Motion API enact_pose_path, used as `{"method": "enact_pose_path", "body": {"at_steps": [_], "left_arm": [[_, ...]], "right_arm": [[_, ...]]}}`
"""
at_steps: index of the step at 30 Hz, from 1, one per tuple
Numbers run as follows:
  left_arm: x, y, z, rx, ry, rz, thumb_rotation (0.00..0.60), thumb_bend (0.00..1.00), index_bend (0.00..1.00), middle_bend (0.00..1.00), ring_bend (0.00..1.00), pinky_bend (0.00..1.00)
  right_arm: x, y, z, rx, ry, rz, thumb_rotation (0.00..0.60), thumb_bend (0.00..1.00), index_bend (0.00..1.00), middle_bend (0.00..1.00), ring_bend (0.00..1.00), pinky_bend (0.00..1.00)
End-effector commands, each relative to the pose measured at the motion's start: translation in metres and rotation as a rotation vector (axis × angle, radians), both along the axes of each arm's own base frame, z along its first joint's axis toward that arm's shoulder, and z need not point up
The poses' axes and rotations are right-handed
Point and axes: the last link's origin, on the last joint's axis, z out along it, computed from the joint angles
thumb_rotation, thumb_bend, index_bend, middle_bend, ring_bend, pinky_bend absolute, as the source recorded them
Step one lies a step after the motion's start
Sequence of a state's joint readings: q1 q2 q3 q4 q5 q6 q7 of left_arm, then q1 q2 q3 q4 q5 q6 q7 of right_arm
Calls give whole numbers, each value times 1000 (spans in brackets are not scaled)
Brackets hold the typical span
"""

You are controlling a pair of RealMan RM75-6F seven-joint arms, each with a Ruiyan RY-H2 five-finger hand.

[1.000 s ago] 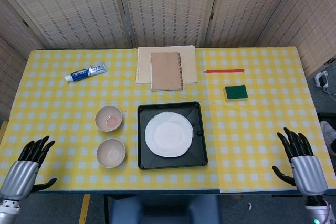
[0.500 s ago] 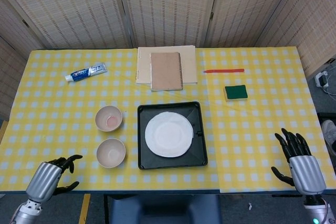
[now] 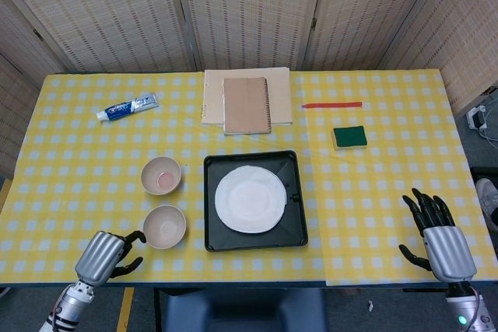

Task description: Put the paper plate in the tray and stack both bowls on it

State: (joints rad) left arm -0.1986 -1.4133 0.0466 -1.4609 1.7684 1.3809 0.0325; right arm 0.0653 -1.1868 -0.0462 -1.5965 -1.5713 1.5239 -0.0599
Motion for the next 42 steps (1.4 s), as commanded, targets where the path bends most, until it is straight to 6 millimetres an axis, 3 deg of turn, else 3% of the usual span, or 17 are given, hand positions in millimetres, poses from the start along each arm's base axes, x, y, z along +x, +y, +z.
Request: {"method": "enact_pose_path", "body": {"at_steps": [1, 22, 29, 42], "left_arm": [[0, 6, -9, -19, -3, 13, 600, 317, 490, 1000, 916, 1000], [4, 22, -43, -85, -13, 29, 600, 361, 505, 1000, 912, 1000], [1, 28, -51, -92, -4, 34, 600, 425, 592, 1000, 919, 1000], [7, 32, -49, -19, -49, -27, 600, 474, 607, 1000, 940, 1000]], "right_arm": [[-1, -1, 1, -2, 0, -3, 600, 251, 0, 0, 0, 0], [-7, -6, 2, -1, -2, -33, 600, 250, 0, 0, 0, 0], [-8, -6, 3, -2, -2, -36, 600, 251, 0, 0, 0, 0], [-9, -6, 3, 0, -2, -39, 600, 251, 0, 0, 0, 0]]}}
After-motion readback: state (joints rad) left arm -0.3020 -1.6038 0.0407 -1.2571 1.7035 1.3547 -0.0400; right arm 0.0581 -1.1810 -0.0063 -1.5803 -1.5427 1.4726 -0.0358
